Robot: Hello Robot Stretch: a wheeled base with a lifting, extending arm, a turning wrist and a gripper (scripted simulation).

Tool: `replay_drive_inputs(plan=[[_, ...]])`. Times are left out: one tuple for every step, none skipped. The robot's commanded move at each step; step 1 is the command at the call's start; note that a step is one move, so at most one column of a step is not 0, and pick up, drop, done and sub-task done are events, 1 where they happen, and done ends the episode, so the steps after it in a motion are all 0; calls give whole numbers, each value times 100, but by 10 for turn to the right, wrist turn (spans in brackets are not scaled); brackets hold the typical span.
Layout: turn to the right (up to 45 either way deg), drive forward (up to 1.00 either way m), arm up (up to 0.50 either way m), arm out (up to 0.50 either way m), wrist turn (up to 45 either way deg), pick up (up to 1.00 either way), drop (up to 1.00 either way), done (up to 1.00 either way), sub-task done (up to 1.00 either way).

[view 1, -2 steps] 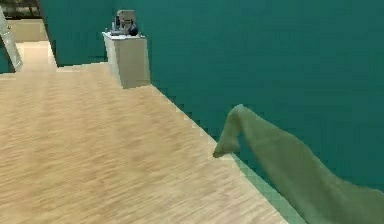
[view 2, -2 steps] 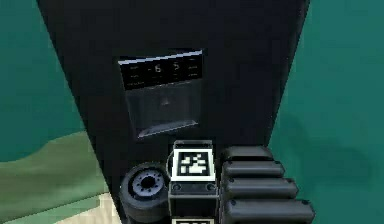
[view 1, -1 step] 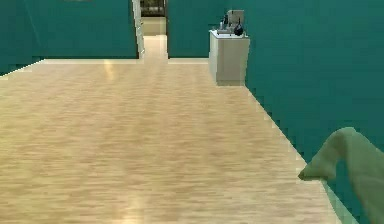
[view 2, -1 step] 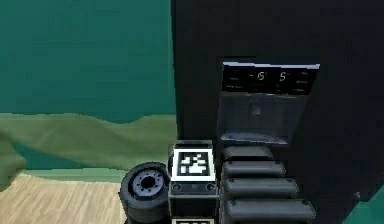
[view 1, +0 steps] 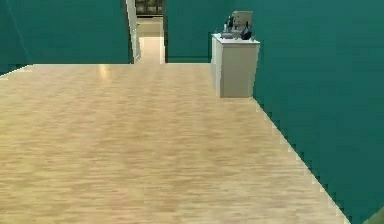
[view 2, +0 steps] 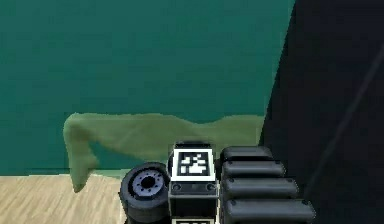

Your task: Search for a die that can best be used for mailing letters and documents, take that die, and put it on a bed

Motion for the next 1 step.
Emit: replay_drive_inputs(plan=[[-90, 0, 0, 0, 0, 0, 0, 0, 0]])
